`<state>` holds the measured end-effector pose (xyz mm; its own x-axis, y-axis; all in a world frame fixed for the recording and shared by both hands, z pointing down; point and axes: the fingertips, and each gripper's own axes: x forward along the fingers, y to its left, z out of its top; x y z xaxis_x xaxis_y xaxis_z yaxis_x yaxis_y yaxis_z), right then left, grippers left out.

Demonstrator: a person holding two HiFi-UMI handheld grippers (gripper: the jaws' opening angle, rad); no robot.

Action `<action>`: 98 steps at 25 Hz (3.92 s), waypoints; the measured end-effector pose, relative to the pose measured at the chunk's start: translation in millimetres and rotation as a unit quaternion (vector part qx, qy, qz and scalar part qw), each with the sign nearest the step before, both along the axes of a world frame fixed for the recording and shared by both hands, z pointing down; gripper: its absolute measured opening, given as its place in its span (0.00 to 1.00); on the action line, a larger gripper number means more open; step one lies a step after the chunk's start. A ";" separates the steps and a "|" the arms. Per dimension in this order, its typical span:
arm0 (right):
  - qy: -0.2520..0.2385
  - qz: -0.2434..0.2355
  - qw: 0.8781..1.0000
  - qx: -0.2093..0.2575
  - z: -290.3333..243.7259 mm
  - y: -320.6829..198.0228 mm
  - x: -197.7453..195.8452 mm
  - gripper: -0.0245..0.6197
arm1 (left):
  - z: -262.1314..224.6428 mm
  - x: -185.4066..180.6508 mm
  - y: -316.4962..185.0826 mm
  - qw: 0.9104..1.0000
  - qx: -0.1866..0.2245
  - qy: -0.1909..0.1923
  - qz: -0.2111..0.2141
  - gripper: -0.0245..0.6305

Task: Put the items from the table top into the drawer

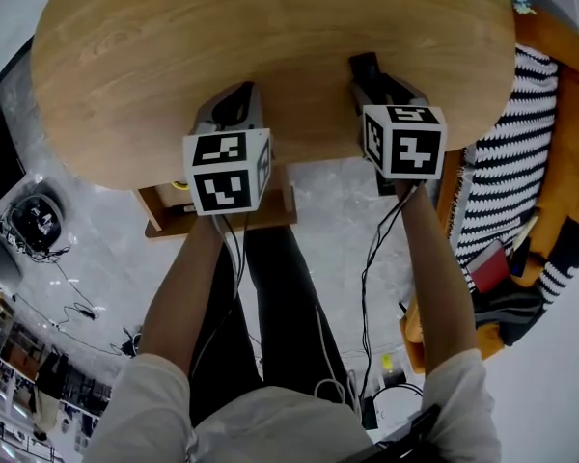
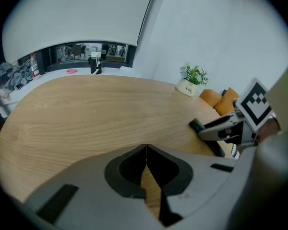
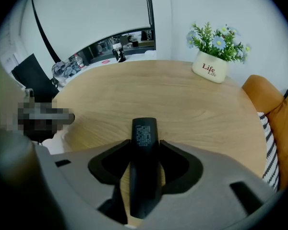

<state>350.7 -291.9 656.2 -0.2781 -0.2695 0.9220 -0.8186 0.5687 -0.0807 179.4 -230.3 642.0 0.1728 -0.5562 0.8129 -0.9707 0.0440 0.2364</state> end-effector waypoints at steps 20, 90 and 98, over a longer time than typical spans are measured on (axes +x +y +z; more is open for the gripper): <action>0.015 -0.037 0.999 0.000 -14.5 20.7 -35.0 0.30 | -2.2 -35.0 44.2 1.000 -0.004 0.004 -0.027 0.05; -0.027 -0.087 0.994 0.054 -130.6 267.9 -239.0 0.03 | -122.0 -265.5 307.9 0.991 0.013 0.001 -0.134 0.05; -0.100 0.133 0.968 0.187 -343.4 252.5 -152.5 0.03 | -317.1 -274.0 293.1 0.991 0.107 -0.032 -0.078 0.05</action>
